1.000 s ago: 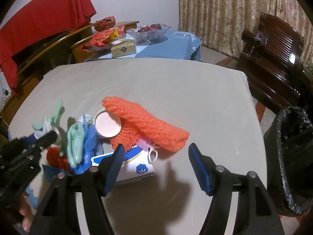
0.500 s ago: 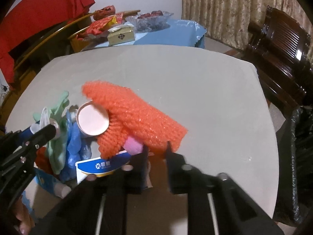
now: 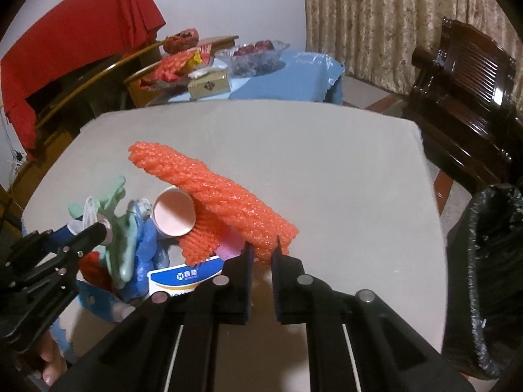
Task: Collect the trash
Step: 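Grasp the orange foam net sleeve with the right tool while the left tool holds the glove bundle, then carry the orange sleeve and green glove bundle over the bin and release both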
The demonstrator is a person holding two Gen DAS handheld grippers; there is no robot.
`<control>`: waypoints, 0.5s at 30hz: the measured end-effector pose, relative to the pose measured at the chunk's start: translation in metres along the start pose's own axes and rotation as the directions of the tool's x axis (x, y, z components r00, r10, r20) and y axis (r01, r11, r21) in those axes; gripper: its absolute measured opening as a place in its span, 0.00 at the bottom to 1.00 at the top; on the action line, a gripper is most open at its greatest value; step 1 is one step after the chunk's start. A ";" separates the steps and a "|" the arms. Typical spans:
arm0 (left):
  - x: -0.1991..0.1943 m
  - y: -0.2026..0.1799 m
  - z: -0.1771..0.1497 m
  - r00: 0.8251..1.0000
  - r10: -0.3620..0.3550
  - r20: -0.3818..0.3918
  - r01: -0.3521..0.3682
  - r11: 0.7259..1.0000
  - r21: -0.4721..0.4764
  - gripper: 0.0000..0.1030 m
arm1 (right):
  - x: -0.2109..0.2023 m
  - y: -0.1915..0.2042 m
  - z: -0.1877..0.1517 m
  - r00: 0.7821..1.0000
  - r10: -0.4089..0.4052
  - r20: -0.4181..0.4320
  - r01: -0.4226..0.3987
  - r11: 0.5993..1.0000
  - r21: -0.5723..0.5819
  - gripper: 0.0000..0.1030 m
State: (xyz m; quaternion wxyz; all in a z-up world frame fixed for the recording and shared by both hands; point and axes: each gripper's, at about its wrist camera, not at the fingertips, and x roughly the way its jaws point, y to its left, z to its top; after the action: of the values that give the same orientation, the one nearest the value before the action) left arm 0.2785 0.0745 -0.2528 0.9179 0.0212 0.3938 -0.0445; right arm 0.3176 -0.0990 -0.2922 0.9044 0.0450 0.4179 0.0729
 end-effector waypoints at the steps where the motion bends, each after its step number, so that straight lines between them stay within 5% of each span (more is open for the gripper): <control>1: -0.003 -0.001 0.000 1.000 -0.002 0.002 0.002 1.000 0.000 0.27 | -0.008 -0.004 0.000 1.000 0.000 0.008 0.000 1.000 0.009 0.10; 15: -0.072 -0.091 0.003 0.997 -0.060 0.044 0.058 0.997 0.055 0.27 | -0.109 -0.081 -0.006 0.992 -0.081 0.098 0.070 0.992 0.103 0.10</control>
State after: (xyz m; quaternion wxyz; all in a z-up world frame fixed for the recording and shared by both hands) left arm 0.2224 -0.0113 -0.1994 0.9240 0.0331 0.3718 -0.0826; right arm 0.2507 -0.1971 -0.2260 0.9233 0.0777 0.3758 0.0153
